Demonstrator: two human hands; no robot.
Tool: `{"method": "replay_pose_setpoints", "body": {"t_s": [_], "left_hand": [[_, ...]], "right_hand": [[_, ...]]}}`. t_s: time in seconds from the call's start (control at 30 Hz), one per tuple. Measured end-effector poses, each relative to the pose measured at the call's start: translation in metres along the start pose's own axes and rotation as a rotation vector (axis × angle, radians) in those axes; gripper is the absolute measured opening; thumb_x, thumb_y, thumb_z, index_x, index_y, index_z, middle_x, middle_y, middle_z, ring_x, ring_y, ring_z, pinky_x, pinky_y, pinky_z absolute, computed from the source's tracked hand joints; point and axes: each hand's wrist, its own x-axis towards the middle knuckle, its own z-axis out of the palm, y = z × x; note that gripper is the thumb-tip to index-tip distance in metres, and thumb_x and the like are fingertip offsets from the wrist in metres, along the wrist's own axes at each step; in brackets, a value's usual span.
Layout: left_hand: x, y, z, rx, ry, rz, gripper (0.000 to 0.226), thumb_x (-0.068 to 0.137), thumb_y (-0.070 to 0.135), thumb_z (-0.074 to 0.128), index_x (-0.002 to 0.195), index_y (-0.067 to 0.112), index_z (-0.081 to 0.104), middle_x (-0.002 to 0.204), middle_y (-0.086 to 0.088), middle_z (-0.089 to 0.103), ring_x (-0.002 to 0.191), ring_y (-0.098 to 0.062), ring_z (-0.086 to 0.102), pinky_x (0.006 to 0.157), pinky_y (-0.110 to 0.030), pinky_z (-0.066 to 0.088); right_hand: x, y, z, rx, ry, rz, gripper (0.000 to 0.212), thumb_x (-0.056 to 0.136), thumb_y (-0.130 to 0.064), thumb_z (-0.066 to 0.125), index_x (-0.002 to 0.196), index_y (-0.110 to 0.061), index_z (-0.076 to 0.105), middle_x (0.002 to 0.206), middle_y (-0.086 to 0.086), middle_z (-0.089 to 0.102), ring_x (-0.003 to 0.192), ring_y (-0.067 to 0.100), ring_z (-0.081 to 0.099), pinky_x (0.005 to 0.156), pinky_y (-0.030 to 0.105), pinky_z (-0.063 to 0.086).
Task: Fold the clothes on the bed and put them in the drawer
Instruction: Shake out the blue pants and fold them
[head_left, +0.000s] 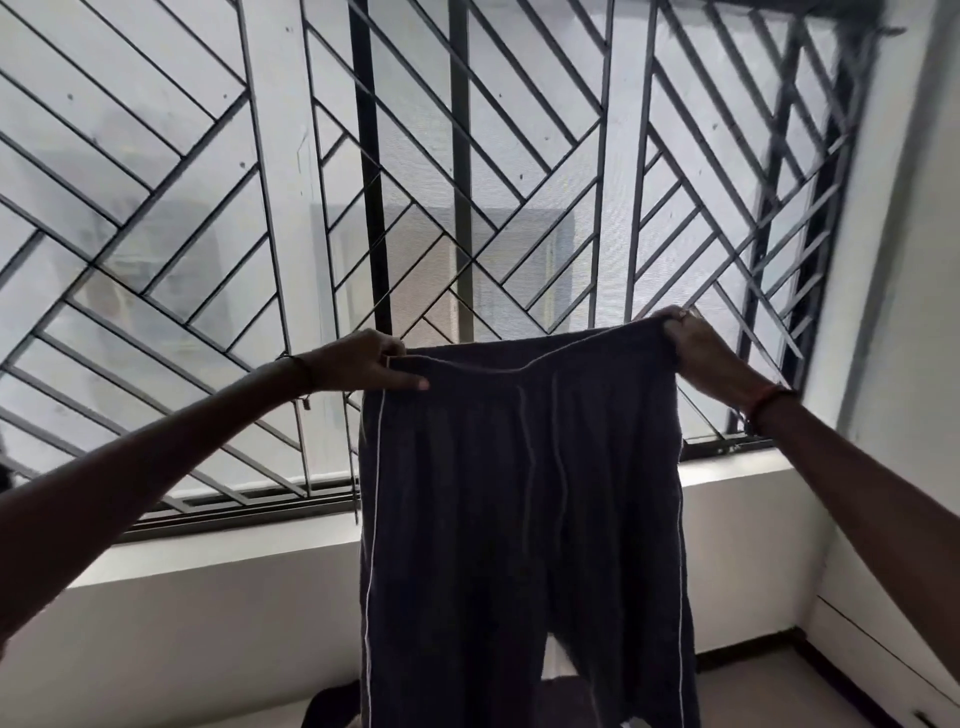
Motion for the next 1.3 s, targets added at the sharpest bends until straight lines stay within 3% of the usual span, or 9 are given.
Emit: {"method": "replay_pose_setpoints", "body": {"t_s": [0.1, 0.33, 0.5, 0.67, 0.77, 0.83, 1.0, 1.13, 1.3], "left_hand": [[-0.002, -0.007, 0.008, 0.036, 0.112, 0.075, 0.03, 0.08, 0.024, 0.074, 0.063, 0.025, 0.049, 0.057, 0.009, 0.046, 0.053, 0.005, 0.048, 0.051, -0.01, 0.035], [-0.015, -0.031, 0.035, -0.394, 0.324, 0.04, 0.03, 0.079, 0.005, 0.071, 0.088, 0.02, 0.046, 0.063, 0.006, 0.06, 0.055, 0.002, 0.053, 0.053, -0.01, 0.044], [-0.032, -0.04, 0.044, -0.588, 0.073, -0.047, 0.066, 0.071, -0.004, 0.074, 0.125, 0.02, 0.045, 0.101, -0.007, 0.068, 0.084, -0.007, 0.067, 0.073, -0.021, 0.056], [-0.036, -0.052, 0.038, -0.467, 0.064, -0.068, 0.056, 0.052, 0.057, 0.081, 0.1, 0.03, 0.071, 0.099, -0.003, 0.073, 0.094, -0.013, 0.067, 0.088, -0.028, 0.053], [-0.032, -0.057, 0.031, -0.461, 0.145, -0.071, 0.037, 0.069, 0.042, 0.078, 0.099, 0.021, 0.073, 0.098, -0.011, 0.073, 0.095, -0.022, 0.067, 0.09, -0.041, 0.052], [-0.031, -0.054, 0.024, -0.497, 0.172, -0.065, 0.014, 0.078, 0.029, 0.069, 0.087, 0.019, 0.075, 0.085, -0.006, 0.072, 0.083, -0.016, 0.066, 0.081, -0.034, 0.054], [-0.021, -0.042, -0.003, -0.625, 0.176, -0.094, 0.02, 0.085, 0.023, 0.062, 0.074, 0.009, 0.07, 0.06, 0.005, 0.064, 0.059, -0.005, 0.059, 0.056, -0.018, 0.049], [0.0, -0.049, -0.001, -0.34, 0.255, -0.211, 0.025, 0.086, 0.034, 0.064, 0.075, 0.012, 0.068, 0.056, 0.007, 0.062, 0.055, -0.005, 0.059, 0.048, -0.015, 0.046], [0.026, -0.048, 0.052, 0.034, 0.206, -0.474, 0.041, 0.09, 0.035, 0.059, 0.087, -0.005, 0.067, 0.092, -0.023, 0.066, 0.092, -0.033, 0.062, 0.069, -0.029, 0.037]], "right_hand": [[-0.006, 0.002, 0.002, 0.04, -0.147, 0.052, 0.014, 0.09, -0.022, 0.062, 0.083, -0.016, 0.051, 0.067, -0.007, 0.059, 0.059, 0.002, 0.056, 0.055, 0.018, 0.045], [-0.016, 0.017, -0.003, -0.167, -0.074, -0.116, 0.062, 0.053, -0.03, 0.089, 0.105, -0.02, 0.058, 0.086, 0.001, 0.064, 0.076, 0.007, 0.061, 0.07, 0.023, 0.054], [-0.028, 0.018, -0.003, -0.205, -0.085, -0.097, 0.017, 0.067, -0.026, 0.082, 0.078, -0.018, 0.071, 0.078, 0.001, 0.07, 0.075, 0.013, 0.064, 0.072, 0.032, 0.05], [-0.038, 0.023, -0.001, -0.209, -0.088, -0.052, 0.023, 0.068, -0.041, 0.077, 0.081, -0.021, 0.075, 0.078, -0.004, 0.073, 0.073, 0.006, 0.066, 0.067, 0.021, 0.054], [-0.046, 0.014, 0.004, -0.097, -0.171, -0.077, 0.007, 0.087, -0.019, 0.064, 0.084, -0.018, 0.07, 0.073, -0.011, 0.069, 0.072, -0.001, 0.063, 0.066, 0.014, 0.049], [-0.048, 0.008, 0.001, 0.007, -0.229, -0.06, 0.012, 0.077, -0.029, 0.065, 0.08, -0.017, 0.067, 0.072, -0.011, 0.068, 0.072, -0.002, 0.063, 0.065, 0.012, 0.05], [-0.045, -0.005, -0.007, 0.156, -0.345, 0.018, 0.032, 0.066, -0.045, 0.076, 0.081, -0.016, 0.075, 0.079, -0.002, 0.072, 0.072, 0.005, 0.066, 0.065, 0.016, 0.054], [-0.034, 0.007, 0.011, 0.167, -0.229, 0.152, 0.028, 0.09, -0.03, 0.055, 0.085, -0.009, 0.074, 0.072, 0.0, 0.072, 0.059, 0.006, 0.066, 0.051, 0.017, 0.053], [-0.029, 0.043, 0.058, -0.115, -0.019, 0.333, 0.026, 0.089, -0.019, 0.065, 0.07, -0.003, 0.056, 0.062, 0.009, 0.059, 0.041, 0.007, 0.057, 0.041, 0.018, 0.045]]}}
